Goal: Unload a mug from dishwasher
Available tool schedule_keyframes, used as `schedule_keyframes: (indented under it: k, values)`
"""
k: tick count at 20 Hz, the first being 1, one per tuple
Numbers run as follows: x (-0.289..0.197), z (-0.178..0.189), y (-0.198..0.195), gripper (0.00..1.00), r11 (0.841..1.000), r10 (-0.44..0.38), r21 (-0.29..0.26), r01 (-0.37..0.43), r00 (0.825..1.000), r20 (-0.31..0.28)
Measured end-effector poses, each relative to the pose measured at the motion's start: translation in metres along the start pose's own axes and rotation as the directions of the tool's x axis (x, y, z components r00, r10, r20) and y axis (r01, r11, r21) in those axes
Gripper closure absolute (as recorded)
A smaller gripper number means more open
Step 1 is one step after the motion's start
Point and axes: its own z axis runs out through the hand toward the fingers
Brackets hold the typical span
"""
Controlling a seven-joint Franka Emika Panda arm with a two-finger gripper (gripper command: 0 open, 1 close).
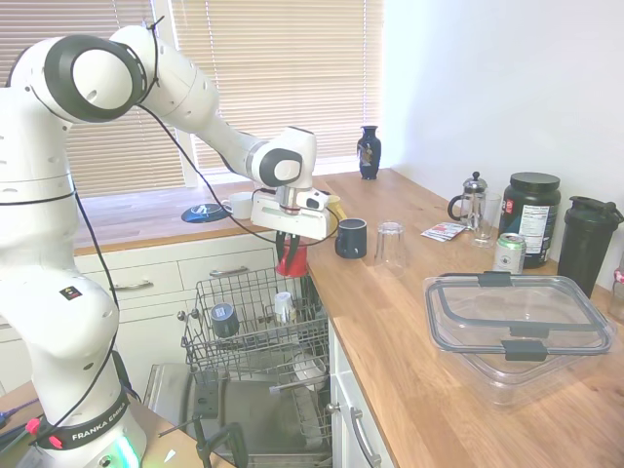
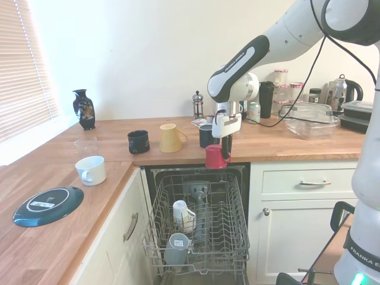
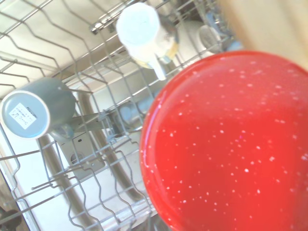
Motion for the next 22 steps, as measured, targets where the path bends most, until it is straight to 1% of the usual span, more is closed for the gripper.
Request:
schedule_keyframes:
  k: [6,16,19,22]
  values:
    - [0.004,-0.015,0.030,1.00,0.999,0.024,0.032,-0.024,1.000,0.001]
    - [0.003,-0.040,0.064,1.00,0.997,0.058,0.061,-0.056,0.998,-0.029]
    - [0.006,-0.041,0.075,1.00,0.995,0.080,0.062,-0.077,0.996,-0.035]
    - [0.009,-0.033,0.081,1.00,0.994,0.095,0.060,-0.092,0.994,-0.053]
